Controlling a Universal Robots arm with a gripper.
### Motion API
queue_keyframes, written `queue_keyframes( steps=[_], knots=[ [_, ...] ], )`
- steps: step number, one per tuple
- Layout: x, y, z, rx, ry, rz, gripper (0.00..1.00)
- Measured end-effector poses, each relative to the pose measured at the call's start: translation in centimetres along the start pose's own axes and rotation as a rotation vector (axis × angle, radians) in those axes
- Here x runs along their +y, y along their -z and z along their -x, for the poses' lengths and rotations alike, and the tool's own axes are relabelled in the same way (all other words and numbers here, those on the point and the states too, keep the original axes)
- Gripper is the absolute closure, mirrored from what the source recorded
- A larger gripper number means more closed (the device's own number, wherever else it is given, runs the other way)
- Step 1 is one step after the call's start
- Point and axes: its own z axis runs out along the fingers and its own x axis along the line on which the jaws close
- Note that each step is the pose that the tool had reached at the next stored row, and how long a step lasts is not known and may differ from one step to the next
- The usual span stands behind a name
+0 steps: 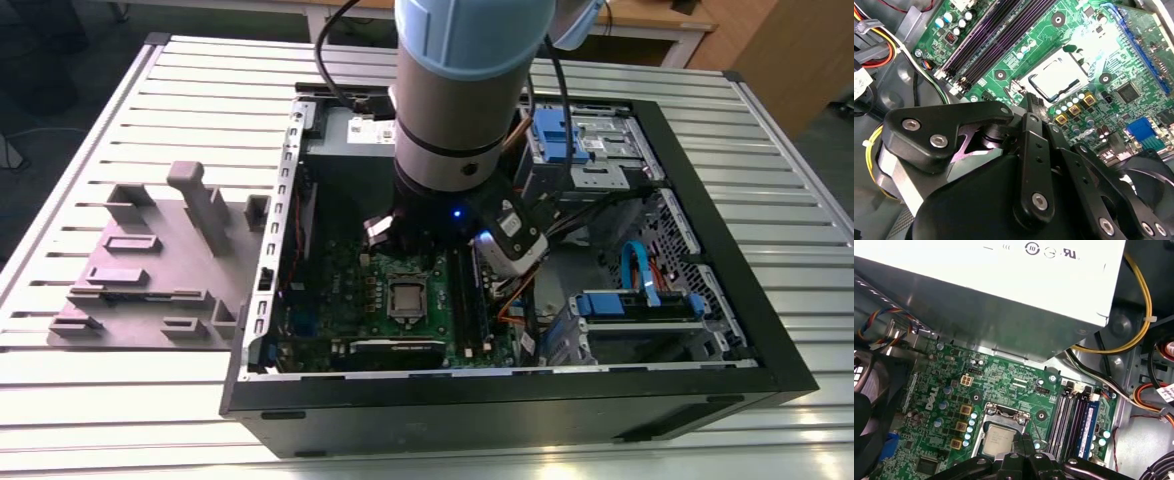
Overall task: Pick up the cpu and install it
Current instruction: 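Install the first cpu locking lever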
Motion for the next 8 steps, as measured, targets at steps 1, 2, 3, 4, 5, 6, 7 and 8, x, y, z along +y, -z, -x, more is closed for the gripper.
queue_keyframes(
  steps=[1, 2, 3, 4, 5, 6, 7, 8],
  knots=[
    [0.04, 0.00, 0.02, 0.0000, 0.000, 0.0000, 0.90],
    [0.08, -0.01, 0.03, 0.0000, 0.000, 0.0000, 0.90],
    [0.12, -0.01, 0.04, 0.0000, 0.000, 0.0000, 0.90],
    [0.15, -0.01, 0.05, 0.0000, 0.000, -0.0001, 0.90],
    [0.19, -0.02, 0.07, 0.0000, 0.000, 0.0000, 0.90],
    [0.23, -0.02, 0.08, 0.0000, 0.000, -0.0001, 0.90],
    [0.27, -0.02, 0.09, 0.0000, 0.000, 0.0000, 0.90],
    [0.32, -0.03, 0.10, 0.0001, 0.000, -0.0001, 0.90]
  ],
)
